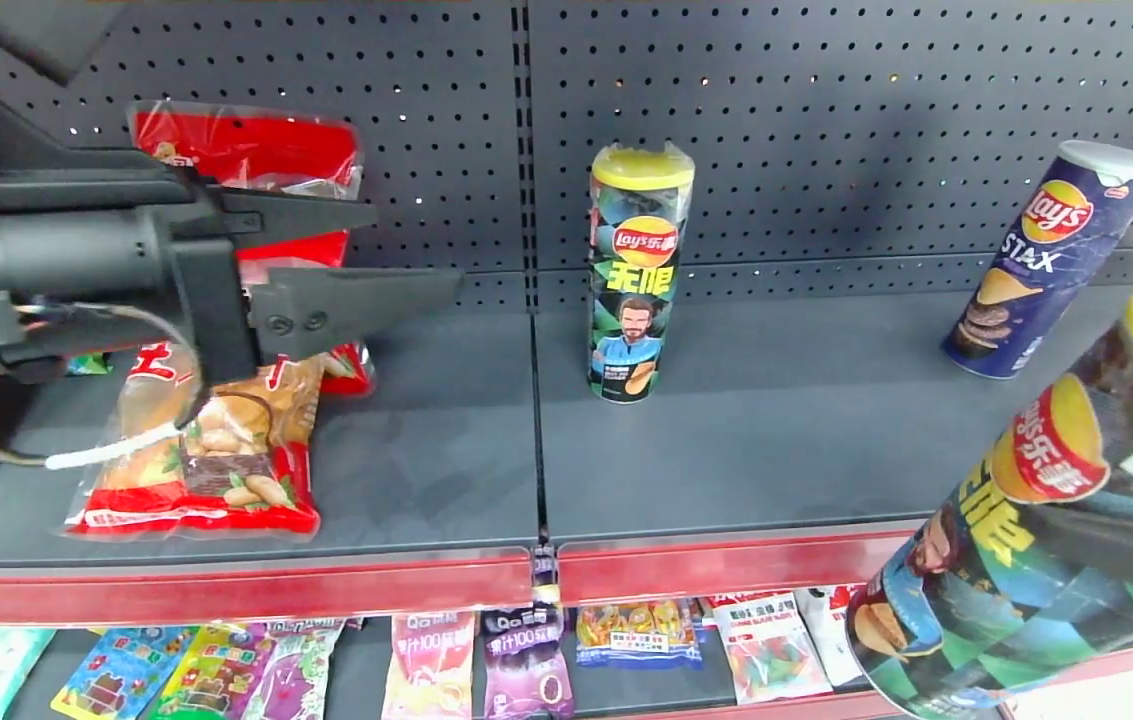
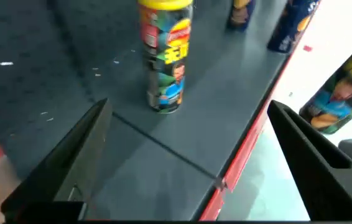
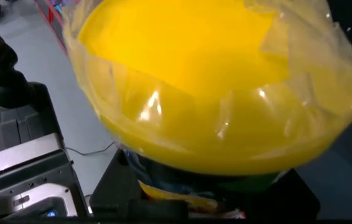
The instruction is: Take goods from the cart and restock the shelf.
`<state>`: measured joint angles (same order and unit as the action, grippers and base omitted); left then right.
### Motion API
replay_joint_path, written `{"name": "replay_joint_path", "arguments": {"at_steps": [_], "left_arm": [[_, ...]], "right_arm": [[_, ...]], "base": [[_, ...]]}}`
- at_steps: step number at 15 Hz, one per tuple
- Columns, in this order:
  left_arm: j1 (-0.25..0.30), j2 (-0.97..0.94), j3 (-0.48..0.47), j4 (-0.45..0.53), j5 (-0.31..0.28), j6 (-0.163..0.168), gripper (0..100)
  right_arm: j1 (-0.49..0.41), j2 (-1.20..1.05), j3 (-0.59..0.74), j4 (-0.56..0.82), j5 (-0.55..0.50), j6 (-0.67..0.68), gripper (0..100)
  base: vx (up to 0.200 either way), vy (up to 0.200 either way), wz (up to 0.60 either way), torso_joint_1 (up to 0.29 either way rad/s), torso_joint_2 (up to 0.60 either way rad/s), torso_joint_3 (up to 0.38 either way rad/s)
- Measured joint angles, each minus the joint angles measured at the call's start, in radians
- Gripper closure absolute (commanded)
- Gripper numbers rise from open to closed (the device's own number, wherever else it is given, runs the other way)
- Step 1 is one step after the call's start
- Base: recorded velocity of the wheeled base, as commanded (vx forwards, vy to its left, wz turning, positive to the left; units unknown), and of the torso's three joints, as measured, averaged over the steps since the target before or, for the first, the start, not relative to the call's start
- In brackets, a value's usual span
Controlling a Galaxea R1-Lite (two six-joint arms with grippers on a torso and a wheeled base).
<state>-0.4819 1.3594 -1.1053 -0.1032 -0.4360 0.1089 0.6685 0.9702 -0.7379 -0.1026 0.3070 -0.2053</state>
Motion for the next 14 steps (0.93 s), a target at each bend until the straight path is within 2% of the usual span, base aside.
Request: {"name": "replay_joint_path", "arguments": {"at_steps": [1, 4, 10, 14], "left_arm": [[-0.009, 0.041, -0.013, -0.002, 0.001, 0.003, 0], [-0.017, 0.148, -0.057, -0.03, 0.001, 0.043, 0], [-0.033, 0.33, -0.221, -0.047, -0.007, 0.049, 0], [-0.034, 0.429, -0.283, -0.1, -0.012, 0.049, 0]], "right_arm": [[0.0, -0.002, -0.009, 0.001, 0.0, 0.004, 100], [0.0, -0.008, -0.026, 0.003, 0.001, 0.012, 100], [-0.007, -0.011, -0.028, 0.007, -0.008, 0.037, 100], [-0.008, -0.011, -0.03, 0.008, -0.008, 0.038, 100]], "base": [[0.0, 0.0, 0.0, 0.0, 0.0, 0.0], [0.0, 0.0, 0.0, 0.0, 0.0, 0.0], [0.0, 0.0, 0.0, 0.0, 0.0, 0.0], [0.0, 0.0, 0.0, 0.0, 0.0, 0.0]]}}
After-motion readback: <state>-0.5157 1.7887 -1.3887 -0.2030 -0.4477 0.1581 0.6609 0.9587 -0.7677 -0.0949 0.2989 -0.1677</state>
